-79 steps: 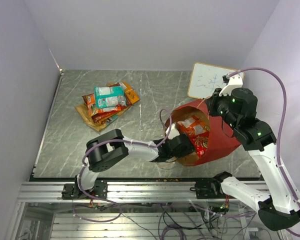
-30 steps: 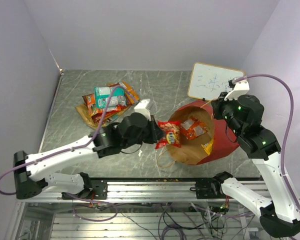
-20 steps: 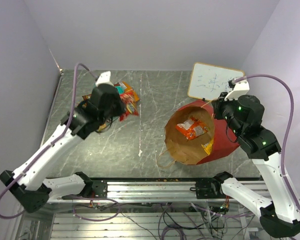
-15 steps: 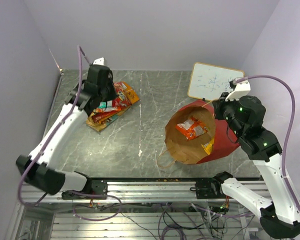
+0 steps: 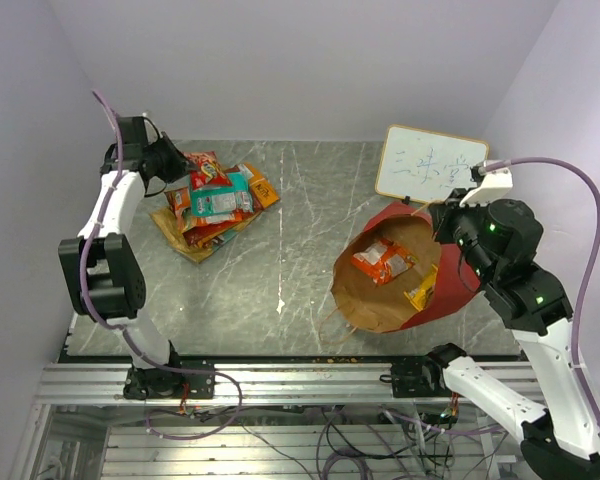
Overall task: Take the snacks out of the paper bag
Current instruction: Place the snack at the center of the board.
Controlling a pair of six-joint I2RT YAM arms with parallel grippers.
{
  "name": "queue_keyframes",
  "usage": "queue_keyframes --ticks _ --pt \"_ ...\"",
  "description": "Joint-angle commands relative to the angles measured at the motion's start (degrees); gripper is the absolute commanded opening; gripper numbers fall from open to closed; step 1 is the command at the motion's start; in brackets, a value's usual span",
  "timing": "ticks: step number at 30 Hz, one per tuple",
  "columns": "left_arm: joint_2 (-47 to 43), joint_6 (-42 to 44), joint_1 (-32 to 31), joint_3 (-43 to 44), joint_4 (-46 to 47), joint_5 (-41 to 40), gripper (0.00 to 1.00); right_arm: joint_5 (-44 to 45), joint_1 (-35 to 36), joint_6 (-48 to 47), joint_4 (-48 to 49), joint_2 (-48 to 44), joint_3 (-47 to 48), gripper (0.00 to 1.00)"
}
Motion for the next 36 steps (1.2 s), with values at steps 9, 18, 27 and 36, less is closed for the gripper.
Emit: queue_keyframes --ticks 9,18,27,36 --pt "7.6 -3.6 7.2 -5.9 9.4 15.5 0.07 0.7 0.3 3.4 0.5 -2.7 -0.3 0.0" --pt "9.9 0.0 8.8 -10.5 5.6 12.6 0.08 -0.7 0.3 3.2 1.2 -0.9 0.2 0.0" --pt "9.9 4.9 9.4 -6.9 -1.8 8.6 0.4 -1.8 0.3 2.7 2.1 1.0 0.3 0.0" --pt "-2.3 4.0 9.5 -8.6 -6.6 1.0 0.84 -3.8 0.3 3.8 3.6 3.0 -0.4 0.0"
